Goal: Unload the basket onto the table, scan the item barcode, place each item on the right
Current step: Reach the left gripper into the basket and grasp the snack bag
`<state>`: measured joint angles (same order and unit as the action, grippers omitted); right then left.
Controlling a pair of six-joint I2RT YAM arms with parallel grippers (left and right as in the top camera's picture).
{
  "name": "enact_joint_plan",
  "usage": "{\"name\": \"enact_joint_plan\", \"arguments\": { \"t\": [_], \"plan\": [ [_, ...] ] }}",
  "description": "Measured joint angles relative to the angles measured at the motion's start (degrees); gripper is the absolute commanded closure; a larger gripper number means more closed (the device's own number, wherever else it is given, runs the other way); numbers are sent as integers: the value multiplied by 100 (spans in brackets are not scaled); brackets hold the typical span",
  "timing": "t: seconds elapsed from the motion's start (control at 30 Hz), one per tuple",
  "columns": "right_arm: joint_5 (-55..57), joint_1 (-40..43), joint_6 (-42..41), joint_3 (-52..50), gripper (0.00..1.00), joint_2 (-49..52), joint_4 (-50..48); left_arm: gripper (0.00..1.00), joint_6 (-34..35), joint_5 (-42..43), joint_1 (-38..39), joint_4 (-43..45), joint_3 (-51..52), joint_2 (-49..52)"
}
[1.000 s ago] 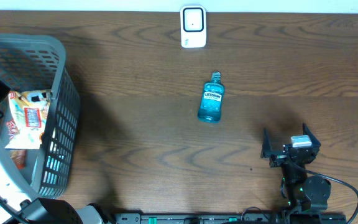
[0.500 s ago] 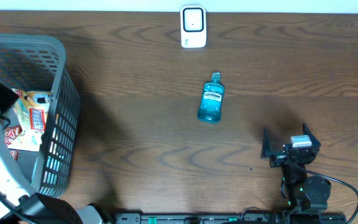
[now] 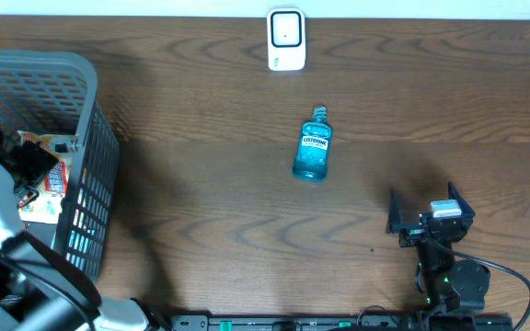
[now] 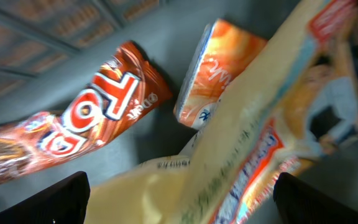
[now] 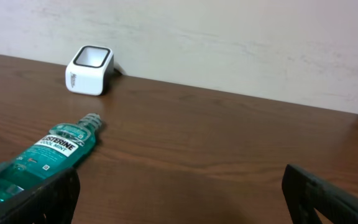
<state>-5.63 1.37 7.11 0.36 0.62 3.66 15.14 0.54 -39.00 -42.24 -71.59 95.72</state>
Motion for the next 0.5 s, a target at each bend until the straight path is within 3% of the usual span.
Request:
{"name": "enact_joint_plan", "arguments": {
  "t": [0.07,0.23,0.27,0.5],
  "plan": [
    [0,0,0,0,1,0,0,9,0,68,0,35,0,245],
    [0,-2,0,2,1,0,0,87,-278,695,0,50,0,809],
    [0,-2,0,0,1,0,-2,92,-374,857,2,44,0,835],
    [0,0,0,2,1,0,-2,93,-846,1613,-11,-275,-101,765]
  ]
}}
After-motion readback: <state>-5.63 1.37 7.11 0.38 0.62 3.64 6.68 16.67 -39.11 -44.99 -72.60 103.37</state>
